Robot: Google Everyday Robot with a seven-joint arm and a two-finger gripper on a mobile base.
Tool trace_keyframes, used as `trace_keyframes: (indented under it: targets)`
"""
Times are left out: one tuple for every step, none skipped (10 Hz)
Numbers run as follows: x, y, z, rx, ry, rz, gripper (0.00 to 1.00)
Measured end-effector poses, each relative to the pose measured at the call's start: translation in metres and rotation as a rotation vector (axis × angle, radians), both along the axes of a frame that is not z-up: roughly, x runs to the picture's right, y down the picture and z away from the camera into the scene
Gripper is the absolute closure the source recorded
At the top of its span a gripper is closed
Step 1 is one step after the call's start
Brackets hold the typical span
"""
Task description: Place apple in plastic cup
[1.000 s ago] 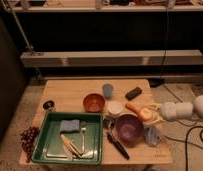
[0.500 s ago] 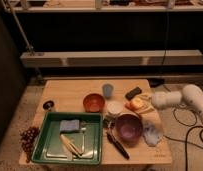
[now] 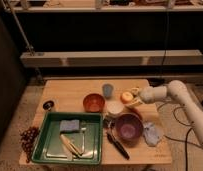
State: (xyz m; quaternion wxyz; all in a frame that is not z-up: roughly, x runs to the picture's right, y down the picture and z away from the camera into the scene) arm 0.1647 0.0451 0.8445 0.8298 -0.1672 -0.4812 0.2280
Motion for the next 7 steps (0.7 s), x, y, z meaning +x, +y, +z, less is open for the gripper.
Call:
trace_keyframes:
  targets:
    - [-0.006, -0.002, 0.007, 0.002, -0.001, 0.009, 1.0]
    - [-0.017, -0.005, 0.014, 0.006, -0.004, 0.017, 1.0]
    - [-0.027, -0.011, 0.018, 0.015, -0.009, 0.02, 1.0]
    - [-0.034, -0.019, 0.018, 0.031, -0.012, 0.02, 1.0]
    - [-0.038, -0.027, 0.017, 0.044, -0.012, 0.02, 1.0]
    - [-0.042, -0.034, 0.015, 0.056, -0.013, 0.017, 1.0]
    - [-0.047, -0.041, 0.013, 0.069, -0.009, 0.013, 1.0]
